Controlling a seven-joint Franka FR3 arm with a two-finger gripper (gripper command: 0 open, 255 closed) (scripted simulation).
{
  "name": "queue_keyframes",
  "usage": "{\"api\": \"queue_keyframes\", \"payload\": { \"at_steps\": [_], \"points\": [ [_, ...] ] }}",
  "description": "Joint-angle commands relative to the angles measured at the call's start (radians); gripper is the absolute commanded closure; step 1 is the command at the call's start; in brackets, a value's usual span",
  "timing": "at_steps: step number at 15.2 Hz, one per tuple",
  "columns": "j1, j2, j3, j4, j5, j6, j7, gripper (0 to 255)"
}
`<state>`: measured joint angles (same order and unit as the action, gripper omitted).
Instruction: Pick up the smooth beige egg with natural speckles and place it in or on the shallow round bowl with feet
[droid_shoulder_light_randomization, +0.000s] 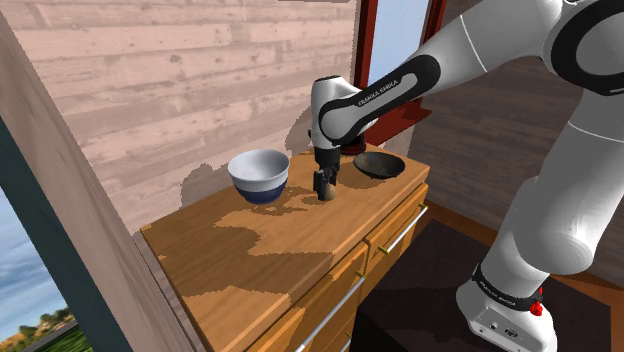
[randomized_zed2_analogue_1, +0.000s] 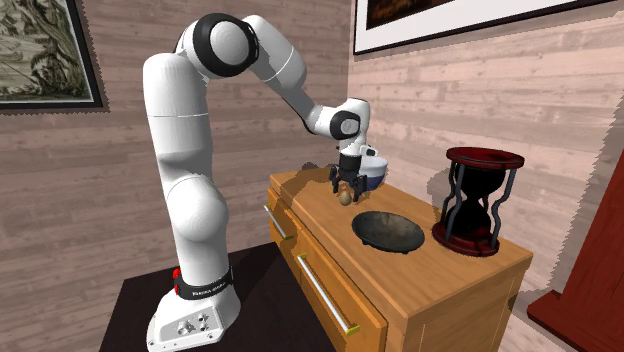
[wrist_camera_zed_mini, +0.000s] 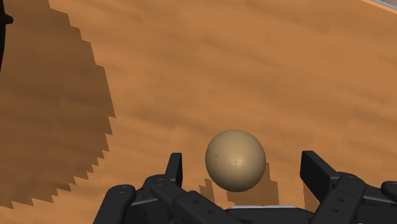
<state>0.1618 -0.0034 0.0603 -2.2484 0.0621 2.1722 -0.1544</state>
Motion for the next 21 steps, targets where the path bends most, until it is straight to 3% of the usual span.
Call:
{"api": "queue_keyframes", "payload": {
  "at_steps": [1, 2, 3, 12, 21],
  "points": [
    [0.0, 0.0, 0.0, 0.0, 0.0, 0.0, 0.0, 0],
    [0.0, 0.0, 0.0, 0.0, 0.0, 0.0, 0.0, 0],
    [0.0, 0.0, 0.0, 0.0, 0.0, 0.0, 0.0, 255],
    [0.0, 0.0, 0.0, 0.0, 0.0, 0.0, 0.0, 255],
    [-0.001, -0.058, -0.001, 0.062, -0.001, -0.12, 0.004, 255]
  ]
}}
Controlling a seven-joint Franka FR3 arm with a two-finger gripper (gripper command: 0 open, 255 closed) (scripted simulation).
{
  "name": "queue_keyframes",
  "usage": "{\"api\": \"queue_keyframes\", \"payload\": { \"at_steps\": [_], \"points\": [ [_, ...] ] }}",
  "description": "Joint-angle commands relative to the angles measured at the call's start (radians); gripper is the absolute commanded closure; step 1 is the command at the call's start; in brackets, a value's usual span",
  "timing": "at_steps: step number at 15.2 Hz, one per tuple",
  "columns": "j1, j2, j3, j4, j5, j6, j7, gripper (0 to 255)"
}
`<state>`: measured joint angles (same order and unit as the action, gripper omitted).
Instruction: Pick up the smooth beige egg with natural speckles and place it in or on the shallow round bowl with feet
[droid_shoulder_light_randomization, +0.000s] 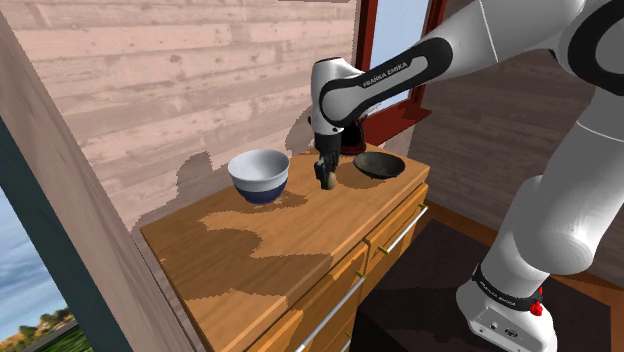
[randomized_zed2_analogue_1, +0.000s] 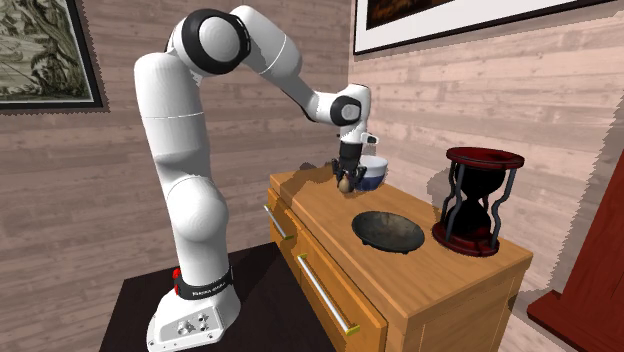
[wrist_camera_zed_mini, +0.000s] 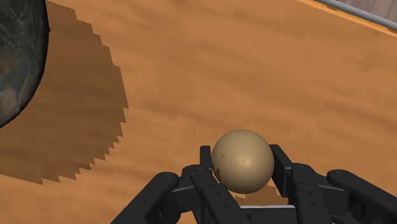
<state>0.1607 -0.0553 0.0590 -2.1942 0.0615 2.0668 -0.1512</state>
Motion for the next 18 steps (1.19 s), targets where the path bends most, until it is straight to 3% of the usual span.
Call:
{"api": "queue_keyframes", "payload": {
  "at_steps": [1, 14, 18],
  "points": [
    [0.0, -0.011, 0.0, 0.016, 0.0, -0.028, 0.001, 255],
    [-0.001, -0.062, -0.002, 0.135, -0.002, -0.197, 0.008, 255],
    [-0.044, -0.107, -0.056, 0.087, -0.015, -0.199, -0.084, 255]
  ]
}}
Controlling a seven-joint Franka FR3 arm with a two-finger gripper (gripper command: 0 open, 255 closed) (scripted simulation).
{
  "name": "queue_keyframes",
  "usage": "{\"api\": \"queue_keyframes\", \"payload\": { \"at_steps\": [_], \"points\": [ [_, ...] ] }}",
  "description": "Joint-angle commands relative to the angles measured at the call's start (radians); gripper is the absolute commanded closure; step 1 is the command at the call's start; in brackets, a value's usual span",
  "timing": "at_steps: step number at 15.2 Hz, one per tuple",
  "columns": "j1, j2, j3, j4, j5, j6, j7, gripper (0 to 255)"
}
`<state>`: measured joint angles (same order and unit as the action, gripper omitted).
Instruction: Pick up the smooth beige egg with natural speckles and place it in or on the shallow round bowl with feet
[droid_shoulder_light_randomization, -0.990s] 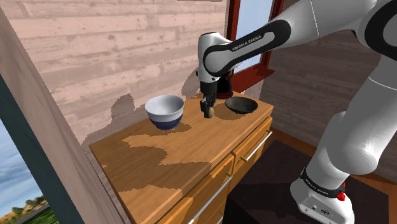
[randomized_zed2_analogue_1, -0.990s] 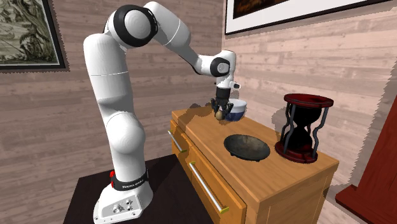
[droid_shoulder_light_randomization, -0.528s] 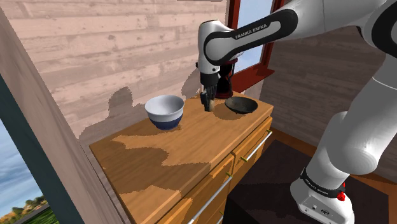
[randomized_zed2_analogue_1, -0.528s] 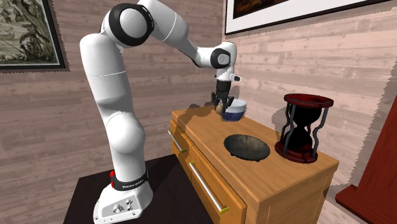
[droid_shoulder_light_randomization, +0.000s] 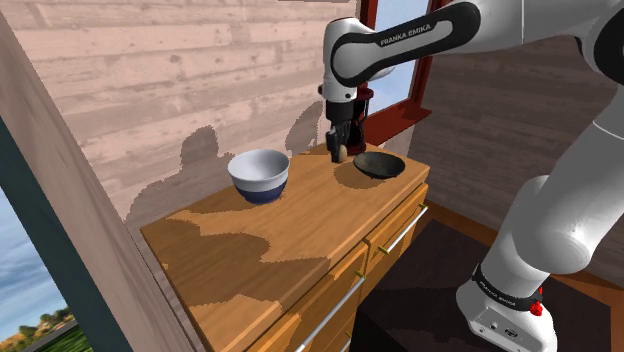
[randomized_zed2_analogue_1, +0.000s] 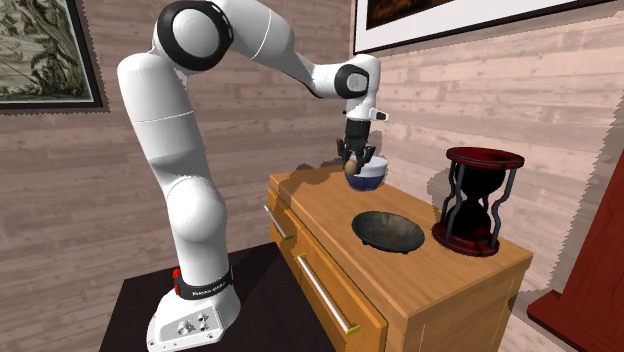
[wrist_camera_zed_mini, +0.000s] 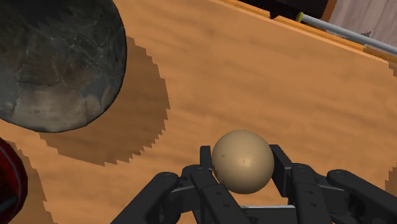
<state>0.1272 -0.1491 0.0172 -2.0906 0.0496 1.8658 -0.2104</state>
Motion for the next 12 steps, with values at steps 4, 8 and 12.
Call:
{"api": "queue_keyframes", "payload": {
  "at_steps": [4, 8, 12],
  "points": [
    [-0.054, -0.044, -0.07, -0.047, -0.023, -0.001, -0.117, 255],
    [-0.098, -0.058, -0.129, -0.06, -0.045, -0.005, -0.21, 255],
    [-0.142, -0.056, -0.189, -0.054, -0.066, -0.009, -0.305, 255]
  ]
}}
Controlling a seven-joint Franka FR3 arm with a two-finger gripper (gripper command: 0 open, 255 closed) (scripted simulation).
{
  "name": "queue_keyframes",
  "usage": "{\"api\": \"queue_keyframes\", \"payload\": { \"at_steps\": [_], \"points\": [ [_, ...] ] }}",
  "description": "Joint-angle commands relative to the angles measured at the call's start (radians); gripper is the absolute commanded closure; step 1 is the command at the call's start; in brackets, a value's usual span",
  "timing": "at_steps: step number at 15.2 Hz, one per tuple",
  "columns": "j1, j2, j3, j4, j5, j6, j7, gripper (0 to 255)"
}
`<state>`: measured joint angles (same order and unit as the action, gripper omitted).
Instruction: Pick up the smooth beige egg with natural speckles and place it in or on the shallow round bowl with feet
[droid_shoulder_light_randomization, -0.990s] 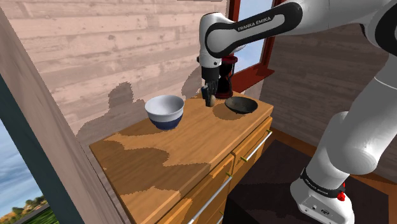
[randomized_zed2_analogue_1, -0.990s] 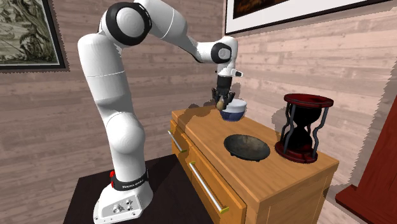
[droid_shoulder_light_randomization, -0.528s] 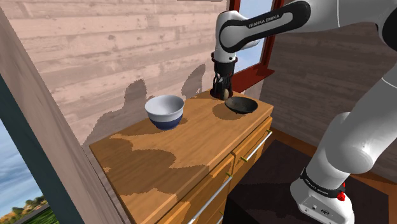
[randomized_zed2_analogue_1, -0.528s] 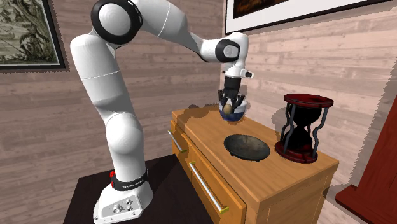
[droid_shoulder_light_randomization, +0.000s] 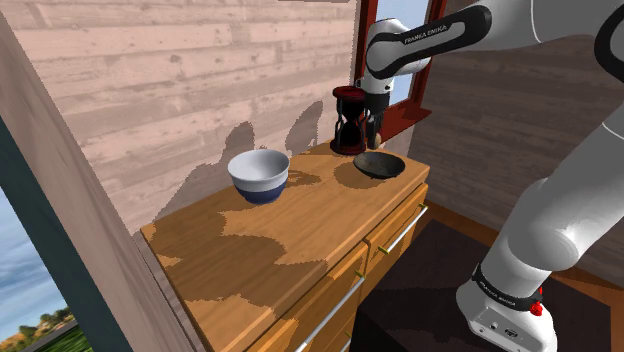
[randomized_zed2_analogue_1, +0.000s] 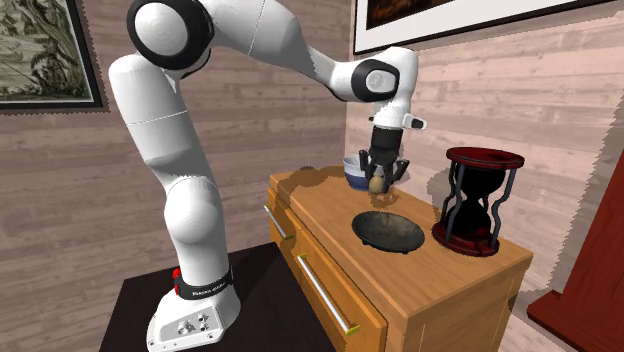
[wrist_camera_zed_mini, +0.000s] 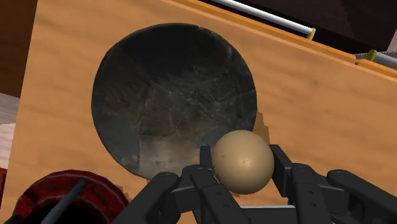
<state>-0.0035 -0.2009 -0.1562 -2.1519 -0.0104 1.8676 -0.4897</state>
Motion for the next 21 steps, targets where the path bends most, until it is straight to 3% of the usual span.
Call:
{"api": "queue_keyframes", "payload": {
  "at_steps": [1, 4, 17, 21],
  "points": [
    [-0.022, -0.001, -0.03, 0.011, -0.011, -0.012, -0.05, 255],
    [-0.048, 0.01, -0.066, 0.026, -0.021, -0.015, -0.107, 255],
    [-0.049, 0.067, -0.074, -0.103, -0.012, 0.17, -0.117, 255],
    [-0.049, 0.067, -0.074, -0.103, -0.012, 0.17, -0.117, 255]
  ]
}}
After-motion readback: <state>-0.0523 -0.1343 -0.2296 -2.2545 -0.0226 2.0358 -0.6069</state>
